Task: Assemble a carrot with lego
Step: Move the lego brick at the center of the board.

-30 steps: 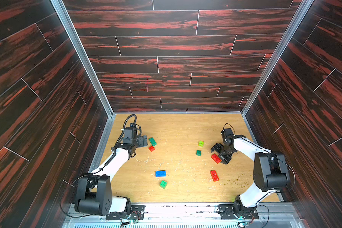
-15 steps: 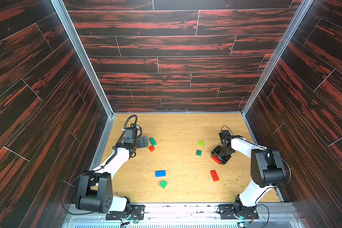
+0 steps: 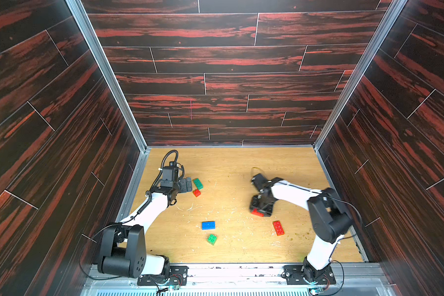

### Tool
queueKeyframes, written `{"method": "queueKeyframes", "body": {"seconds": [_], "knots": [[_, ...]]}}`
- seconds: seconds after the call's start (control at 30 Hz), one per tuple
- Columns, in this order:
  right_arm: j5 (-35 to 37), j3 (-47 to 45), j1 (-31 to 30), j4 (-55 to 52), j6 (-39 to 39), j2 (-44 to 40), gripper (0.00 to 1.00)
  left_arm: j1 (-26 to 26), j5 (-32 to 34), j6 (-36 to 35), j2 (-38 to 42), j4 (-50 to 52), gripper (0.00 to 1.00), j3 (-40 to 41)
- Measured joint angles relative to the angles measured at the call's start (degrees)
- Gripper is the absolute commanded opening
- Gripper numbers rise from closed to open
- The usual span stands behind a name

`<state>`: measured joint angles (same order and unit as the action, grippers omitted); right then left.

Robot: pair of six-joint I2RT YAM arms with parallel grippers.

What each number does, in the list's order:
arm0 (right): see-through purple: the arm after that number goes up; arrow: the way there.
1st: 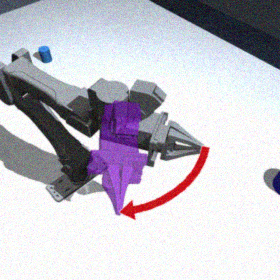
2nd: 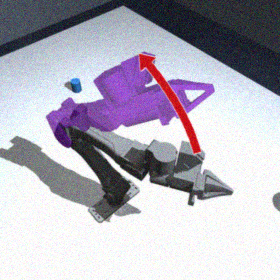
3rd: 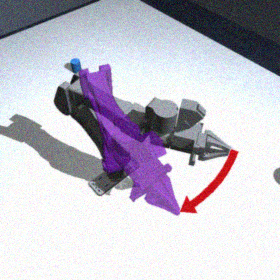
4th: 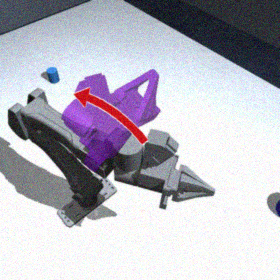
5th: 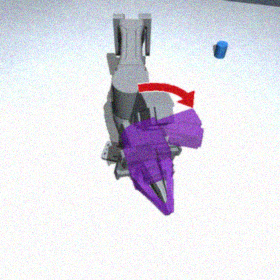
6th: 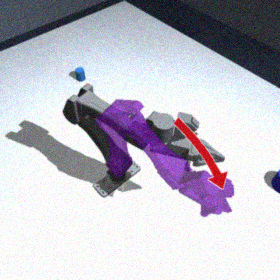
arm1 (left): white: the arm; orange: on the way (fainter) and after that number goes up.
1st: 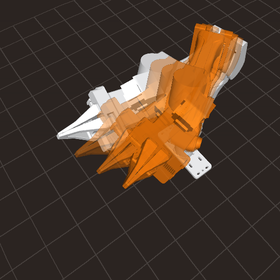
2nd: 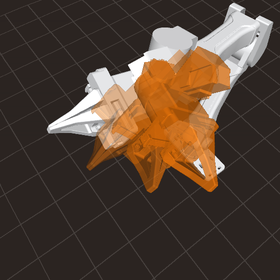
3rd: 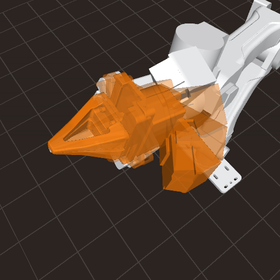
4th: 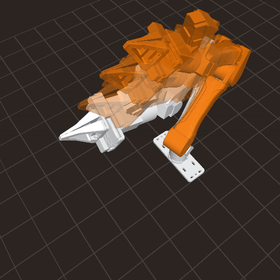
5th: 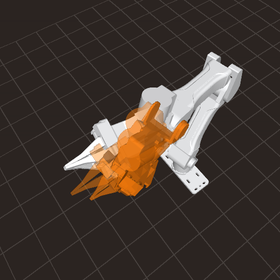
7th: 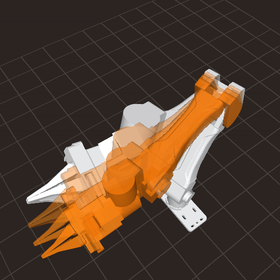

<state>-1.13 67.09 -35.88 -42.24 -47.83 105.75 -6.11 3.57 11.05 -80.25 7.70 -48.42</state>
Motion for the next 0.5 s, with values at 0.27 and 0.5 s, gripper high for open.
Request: {"method": "queueKeyframes", "body": {"seconds": [0.27, 0.5], "knots": [[-0.35, 6.14, -7.76, -2.91, 3.30, 4.50, 0.62, -0.02, 0.20, 0.57, 2.45, 0.00, 0.99, 1.97], [-0.20, 6.69, -7.80, -4.52, 5.70, 4.87, 0.79, -0.02, 0.42, 0.59, 2.80, 0.00, 0.99, 2.58]]}}
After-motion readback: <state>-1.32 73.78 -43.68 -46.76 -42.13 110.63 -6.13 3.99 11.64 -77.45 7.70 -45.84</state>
